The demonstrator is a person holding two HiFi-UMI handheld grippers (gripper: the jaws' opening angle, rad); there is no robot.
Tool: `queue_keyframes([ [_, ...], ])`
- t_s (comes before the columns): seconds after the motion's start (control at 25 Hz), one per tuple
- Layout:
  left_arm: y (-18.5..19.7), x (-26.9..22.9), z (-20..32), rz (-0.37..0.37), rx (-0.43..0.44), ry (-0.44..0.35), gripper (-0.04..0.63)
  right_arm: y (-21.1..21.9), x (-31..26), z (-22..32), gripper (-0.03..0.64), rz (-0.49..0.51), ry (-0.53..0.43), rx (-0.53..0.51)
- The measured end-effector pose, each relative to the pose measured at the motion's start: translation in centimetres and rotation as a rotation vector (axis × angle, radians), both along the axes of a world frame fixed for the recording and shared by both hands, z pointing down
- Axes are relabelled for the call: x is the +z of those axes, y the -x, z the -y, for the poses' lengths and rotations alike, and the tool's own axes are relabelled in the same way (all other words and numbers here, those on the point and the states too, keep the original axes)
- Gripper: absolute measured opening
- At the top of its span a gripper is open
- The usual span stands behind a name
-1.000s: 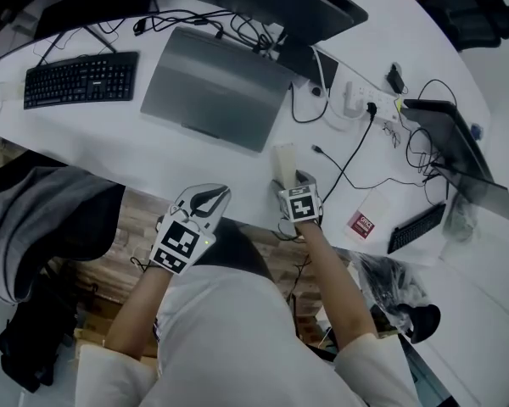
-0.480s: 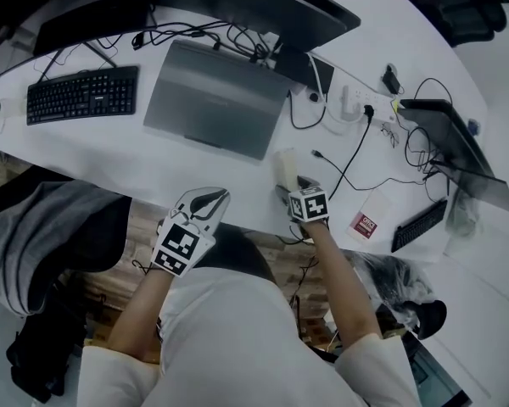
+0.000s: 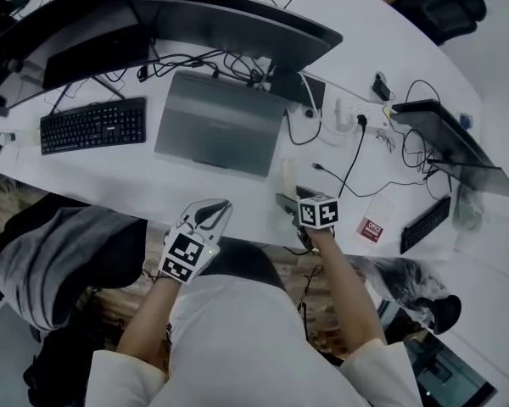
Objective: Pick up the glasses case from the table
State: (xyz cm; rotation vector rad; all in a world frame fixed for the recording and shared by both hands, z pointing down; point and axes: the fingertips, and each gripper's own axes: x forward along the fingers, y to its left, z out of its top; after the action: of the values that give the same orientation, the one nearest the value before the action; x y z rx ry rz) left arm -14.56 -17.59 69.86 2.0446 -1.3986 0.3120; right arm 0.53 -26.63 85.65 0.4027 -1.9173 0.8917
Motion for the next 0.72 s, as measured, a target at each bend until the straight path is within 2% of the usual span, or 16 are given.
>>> queue_keyframes([
  [0.2,1.0,-1.4,-0.1,0.022,0.023,-0.017,0.014,1.8,-4.8,0.6,0.299,0.101,-0.009,0.071],
  [0.56,2.6,-5.4,1.1,0.049,0.056,-0.050,0.014,3.6,-15.1,2.4,0.299,0.346,-0.026,0.227],
  [0.72,2.5,-6.9,1.3,0.054,0.034,-0.074,0.014,3.1,-19.0,2.7,0.299,0.434,-0.041,0.246],
])
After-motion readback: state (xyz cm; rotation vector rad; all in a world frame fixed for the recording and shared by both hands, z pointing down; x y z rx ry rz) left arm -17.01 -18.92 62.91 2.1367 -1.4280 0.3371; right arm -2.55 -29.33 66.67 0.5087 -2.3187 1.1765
